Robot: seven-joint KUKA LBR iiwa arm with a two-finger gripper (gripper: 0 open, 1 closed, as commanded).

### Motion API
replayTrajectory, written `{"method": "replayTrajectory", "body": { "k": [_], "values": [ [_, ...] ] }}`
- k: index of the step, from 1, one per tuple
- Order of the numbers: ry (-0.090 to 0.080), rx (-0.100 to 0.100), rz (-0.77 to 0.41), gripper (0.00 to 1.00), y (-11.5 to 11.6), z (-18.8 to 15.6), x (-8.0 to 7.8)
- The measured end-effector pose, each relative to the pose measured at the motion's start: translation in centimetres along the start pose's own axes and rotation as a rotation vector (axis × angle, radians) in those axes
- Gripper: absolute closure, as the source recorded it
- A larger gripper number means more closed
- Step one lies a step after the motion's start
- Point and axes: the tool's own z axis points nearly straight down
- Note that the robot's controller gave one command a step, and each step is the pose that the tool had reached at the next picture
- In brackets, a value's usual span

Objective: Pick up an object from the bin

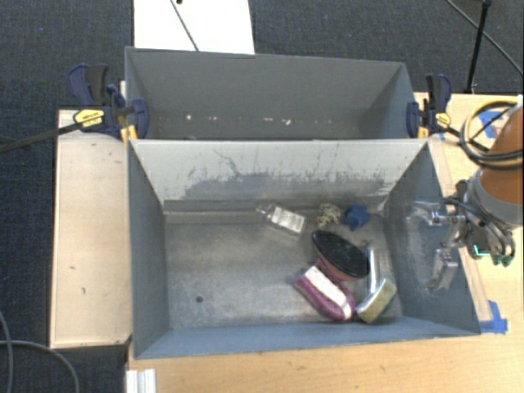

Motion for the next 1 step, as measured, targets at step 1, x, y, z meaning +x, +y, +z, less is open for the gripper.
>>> {"method": "replayTrajectory", "body": {
  "k": [1],
  "values": [
    [-0.001, 0.000, -0.193, 0.00, 4.34, 11.57, 0.38]
  ]
}}
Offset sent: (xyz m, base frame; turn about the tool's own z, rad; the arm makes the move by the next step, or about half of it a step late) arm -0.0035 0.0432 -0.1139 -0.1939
